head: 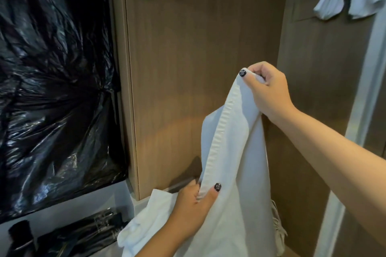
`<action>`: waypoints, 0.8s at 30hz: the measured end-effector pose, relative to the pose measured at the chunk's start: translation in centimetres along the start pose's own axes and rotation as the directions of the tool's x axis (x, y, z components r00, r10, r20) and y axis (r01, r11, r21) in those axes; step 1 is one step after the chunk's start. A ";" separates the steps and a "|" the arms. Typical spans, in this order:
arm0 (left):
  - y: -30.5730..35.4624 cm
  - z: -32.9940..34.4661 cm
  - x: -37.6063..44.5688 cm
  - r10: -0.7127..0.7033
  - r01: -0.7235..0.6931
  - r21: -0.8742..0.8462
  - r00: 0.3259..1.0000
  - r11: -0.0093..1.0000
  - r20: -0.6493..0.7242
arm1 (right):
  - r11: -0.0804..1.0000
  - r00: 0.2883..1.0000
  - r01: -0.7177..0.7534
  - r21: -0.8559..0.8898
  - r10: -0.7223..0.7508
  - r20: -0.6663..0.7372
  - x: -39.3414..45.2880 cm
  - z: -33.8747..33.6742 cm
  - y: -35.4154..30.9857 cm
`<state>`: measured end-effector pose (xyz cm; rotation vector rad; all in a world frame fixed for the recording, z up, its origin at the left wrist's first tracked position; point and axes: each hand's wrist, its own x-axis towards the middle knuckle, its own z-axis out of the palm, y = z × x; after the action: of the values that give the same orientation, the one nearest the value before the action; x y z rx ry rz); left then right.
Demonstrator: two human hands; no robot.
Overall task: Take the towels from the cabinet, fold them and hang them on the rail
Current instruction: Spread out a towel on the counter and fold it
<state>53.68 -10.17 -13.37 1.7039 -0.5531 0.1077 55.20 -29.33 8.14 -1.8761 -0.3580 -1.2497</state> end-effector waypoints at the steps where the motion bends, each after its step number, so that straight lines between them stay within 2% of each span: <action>1: -0.5 0.1 0.0 -0.022 0.022 0.019 0.999 1.000 0.037 | 1.000 1.000 0.009 -0.006 -0.009 -0.020 0.6 -0.4 0.0; 5: -2.3 0.2 0.0 -0.075 0.069 0.106 0.996 0.992 0.051 | 0.999 0.997 0.007 -0.051 -0.011 -0.073 2.7 -2.3 1.0; 8: -3.8 -0.5 0.6 -0.105 0.097 0.266 0.994 0.959 0.017 | 0.995 0.994 -0.047 -0.093 0.037 -0.103 3.2 -4.1 2.9; 11: -4.3 -1.7 1.3 -0.095 0.051 0.350 0.989 0.935 0.111 | 0.982 0.987 -0.122 -0.144 0.104 -0.122 2.8 -5.9 5.5; 15: -4.9 -3.9 2.3 -0.171 -0.001 0.540 0.948 0.841 0.269 | 0.960 0.963 -0.234 -0.152 0.207 -0.175 2.0 -8.4 8.8; 19: -4.3 -5.3 3.5 -0.054 -0.048 0.523 0.983 0.851 0.177 | 0.940 0.930 -0.320 -0.116 0.288 -0.228 1.4 -10.7 10.5; 24: -0.3 -6.2 6.5 0.080 -0.109 0.494 0.994 0.863 0.079 | 0.931 0.885 -0.358 -0.073 0.314 -0.343 1.3 -13.8 11.8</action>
<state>60.96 -6.18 -9.90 2.1892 -0.6932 0.2961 54.56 -47.36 5.78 -1.7065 0.2306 -1.3343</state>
